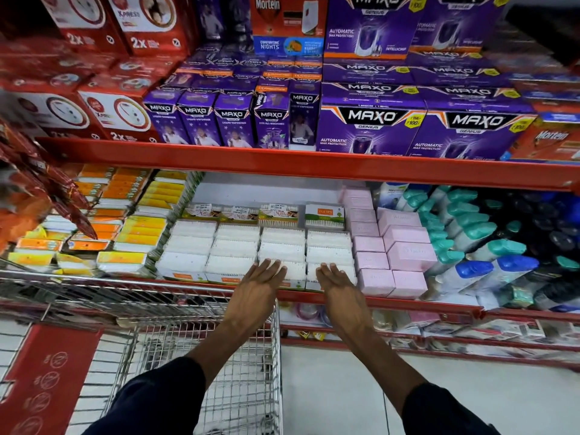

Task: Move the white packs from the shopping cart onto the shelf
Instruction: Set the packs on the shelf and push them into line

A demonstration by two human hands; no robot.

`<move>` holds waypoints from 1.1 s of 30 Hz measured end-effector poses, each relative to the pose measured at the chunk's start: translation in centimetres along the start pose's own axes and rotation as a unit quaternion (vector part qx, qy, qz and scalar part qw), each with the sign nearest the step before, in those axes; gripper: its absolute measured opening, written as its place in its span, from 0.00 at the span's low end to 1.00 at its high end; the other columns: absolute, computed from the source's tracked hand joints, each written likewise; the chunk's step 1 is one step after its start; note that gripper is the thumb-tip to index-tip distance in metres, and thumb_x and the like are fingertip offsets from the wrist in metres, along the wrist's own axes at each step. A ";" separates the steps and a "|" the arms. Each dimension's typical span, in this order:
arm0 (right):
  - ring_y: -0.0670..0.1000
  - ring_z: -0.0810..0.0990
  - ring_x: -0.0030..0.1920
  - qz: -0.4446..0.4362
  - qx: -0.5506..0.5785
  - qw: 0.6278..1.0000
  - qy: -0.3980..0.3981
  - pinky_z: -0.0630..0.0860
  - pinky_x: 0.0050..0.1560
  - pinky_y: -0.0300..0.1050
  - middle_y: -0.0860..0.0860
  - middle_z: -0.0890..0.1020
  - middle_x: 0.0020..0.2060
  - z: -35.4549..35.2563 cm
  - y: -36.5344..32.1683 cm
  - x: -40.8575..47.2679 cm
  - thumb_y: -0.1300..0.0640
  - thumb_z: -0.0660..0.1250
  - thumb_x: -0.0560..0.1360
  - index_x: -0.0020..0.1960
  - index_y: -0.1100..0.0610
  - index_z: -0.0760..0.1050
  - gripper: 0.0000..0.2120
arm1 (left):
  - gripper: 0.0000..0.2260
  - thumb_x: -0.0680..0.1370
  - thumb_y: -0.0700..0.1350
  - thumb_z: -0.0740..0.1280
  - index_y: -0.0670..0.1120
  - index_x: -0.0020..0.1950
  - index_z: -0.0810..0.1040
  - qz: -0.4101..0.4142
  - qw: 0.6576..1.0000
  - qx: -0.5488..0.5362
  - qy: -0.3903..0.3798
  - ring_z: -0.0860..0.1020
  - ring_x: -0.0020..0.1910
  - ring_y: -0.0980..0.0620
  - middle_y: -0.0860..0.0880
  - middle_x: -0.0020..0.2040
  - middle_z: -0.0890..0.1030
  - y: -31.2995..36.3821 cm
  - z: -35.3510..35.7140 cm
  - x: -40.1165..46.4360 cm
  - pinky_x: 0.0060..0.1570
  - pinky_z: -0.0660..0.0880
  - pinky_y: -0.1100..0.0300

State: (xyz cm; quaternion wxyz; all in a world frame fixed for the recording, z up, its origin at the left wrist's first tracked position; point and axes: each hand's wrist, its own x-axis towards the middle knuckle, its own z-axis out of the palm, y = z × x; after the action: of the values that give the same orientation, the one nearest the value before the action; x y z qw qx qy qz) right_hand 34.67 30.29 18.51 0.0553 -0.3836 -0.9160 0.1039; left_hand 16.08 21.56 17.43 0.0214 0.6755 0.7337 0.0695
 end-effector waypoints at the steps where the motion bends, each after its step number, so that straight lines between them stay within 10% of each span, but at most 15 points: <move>1: 0.57 0.66 0.73 0.001 0.000 1.000 0.002 0.52 0.70 0.49 0.57 0.71 0.71 0.1 0.0 0.0 0.77 0.68 0.63 0.71 0.62 0.67 0.37 | 0.32 0.67 0.31 0.73 0.42 0.70 0.73 0.000 1.000 -0.001 -0.002 0.72 0.70 0.43 0.42 0.70 0.76 0.0 0.0 -0.1 0.69 0.70 0.45; 27: 0.53 0.58 0.76 0.009 0.031 0.999 0.016 0.37 0.69 0.45 0.53 0.65 0.74 0.7 0.3 0.2 0.77 0.62 0.68 0.74 0.57 0.63 0.36 | 0.32 0.67 0.25 0.72 0.42 0.69 0.75 -0.018 0.999 -0.023 0.019 0.75 0.67 0.43 0.41 0.67 0.77 -0.7 0.2 -0.2 0.69 0.70 0.46; 33: 0.56 0.63 0.74 0.017 0.012 0.999 0.028 0.56 0.73 0.51 0.58 0.70 0.72 0.9 -0.2 0.1 0.68 0.66 0.71 0.72 0.62 0.65 0.30 | 0.25 0.75 0.33 0.68 0.40 0.71 0.71 -0.005 0.999 -0.039 0.020 0.71 0.71 0.42 0.41 0.70 0.74 -0.7 -0.1 -0.4 0.72 0.67 0.45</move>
State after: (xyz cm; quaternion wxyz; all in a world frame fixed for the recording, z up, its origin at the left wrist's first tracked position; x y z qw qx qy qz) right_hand 34.30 30.13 17.70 0.0835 -0.4008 -0.9063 0.1052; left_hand 15.41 21.10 17.39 0.0330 0.6691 0.7340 0.1116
